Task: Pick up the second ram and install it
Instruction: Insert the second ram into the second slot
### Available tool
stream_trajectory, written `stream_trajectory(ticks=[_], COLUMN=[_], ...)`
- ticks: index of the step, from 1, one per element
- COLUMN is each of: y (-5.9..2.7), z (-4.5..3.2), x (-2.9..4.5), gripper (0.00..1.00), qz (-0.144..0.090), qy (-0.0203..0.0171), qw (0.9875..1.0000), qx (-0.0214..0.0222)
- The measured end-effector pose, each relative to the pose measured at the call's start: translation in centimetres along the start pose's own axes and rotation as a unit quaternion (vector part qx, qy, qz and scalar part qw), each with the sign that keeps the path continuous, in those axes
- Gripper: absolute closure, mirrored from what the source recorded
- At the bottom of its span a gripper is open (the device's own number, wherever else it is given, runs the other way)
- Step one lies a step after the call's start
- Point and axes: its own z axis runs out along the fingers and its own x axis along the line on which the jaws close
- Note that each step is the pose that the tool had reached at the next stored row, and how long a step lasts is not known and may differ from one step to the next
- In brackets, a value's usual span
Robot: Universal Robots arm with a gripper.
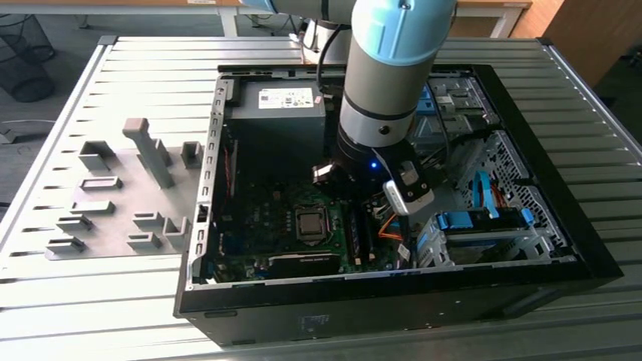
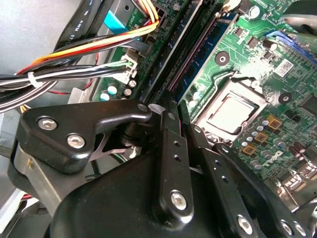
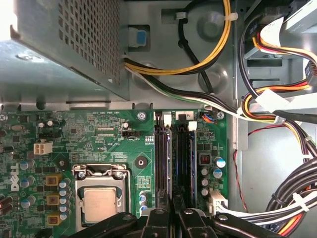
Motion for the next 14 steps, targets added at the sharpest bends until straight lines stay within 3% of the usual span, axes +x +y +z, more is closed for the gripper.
stream_trajectory(ticks=[14], y=[-0.05], z=[-0.1], x=[0.02], gripper=[0.86], qz=[-0.001], qy=[0.0], qw=[1.0], qx=[-0.0001])
